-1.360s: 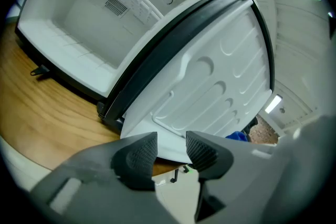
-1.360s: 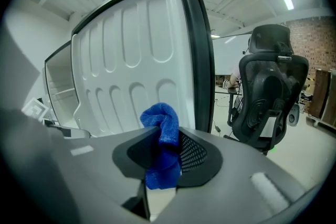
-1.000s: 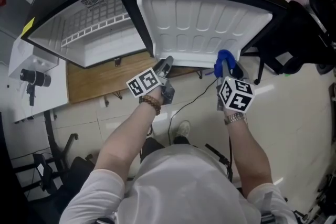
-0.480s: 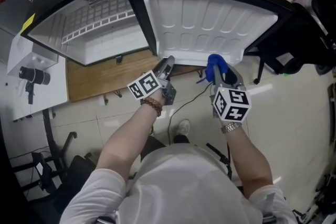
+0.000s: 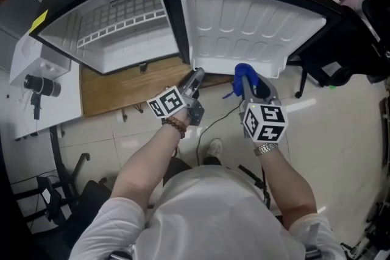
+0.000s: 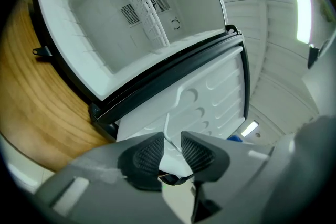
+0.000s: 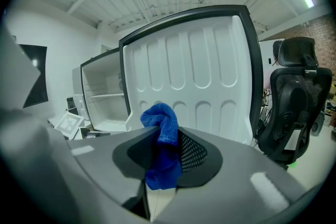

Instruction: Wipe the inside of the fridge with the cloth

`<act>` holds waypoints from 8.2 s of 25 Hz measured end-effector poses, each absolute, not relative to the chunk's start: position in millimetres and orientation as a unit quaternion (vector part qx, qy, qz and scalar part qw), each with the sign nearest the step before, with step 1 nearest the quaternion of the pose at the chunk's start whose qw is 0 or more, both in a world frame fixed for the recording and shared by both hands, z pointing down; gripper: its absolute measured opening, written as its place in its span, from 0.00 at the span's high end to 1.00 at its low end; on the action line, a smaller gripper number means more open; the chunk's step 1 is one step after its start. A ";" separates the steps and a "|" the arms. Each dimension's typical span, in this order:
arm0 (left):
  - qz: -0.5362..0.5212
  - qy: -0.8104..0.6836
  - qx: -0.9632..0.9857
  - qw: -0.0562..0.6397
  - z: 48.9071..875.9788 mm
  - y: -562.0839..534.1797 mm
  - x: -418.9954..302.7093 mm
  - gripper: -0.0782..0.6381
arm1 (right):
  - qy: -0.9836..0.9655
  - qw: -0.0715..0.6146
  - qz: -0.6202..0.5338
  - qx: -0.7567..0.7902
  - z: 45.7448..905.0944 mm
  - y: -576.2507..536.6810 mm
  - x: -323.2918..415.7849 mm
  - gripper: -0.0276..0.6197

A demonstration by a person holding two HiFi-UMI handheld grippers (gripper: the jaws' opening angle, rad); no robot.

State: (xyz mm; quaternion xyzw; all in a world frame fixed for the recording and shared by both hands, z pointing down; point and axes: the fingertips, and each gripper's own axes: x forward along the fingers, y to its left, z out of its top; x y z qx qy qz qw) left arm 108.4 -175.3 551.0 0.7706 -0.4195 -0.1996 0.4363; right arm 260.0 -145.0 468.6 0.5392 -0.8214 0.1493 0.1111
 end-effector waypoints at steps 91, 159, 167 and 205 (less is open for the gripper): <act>-0.274 -0.290 0.725 0.561 501.2 -184.4 116.4 0.85 | -0.824 0.115 0.148 0.534 514.7 -128.4 239.9 0.81; -0.276 -0.284 0.712 0.579 497.6 -182.5 116.6 0.86 | -0.696 0.139 0.209 0.673 590.8 -229.4 349.8 0.81; -0.274 -0.284 0.712 0.580 497.1 -184.5 116.3 0.86 | -0.636 0.106 0.236 0.727 590.8 -223.4 377.7 0.81; -0.237 -0.333 0.690 0.598 572.2 -186.2 116.0 0.86 | -0.680 0.127 0.189 0.697 527.5 -137.1 389.7 0.81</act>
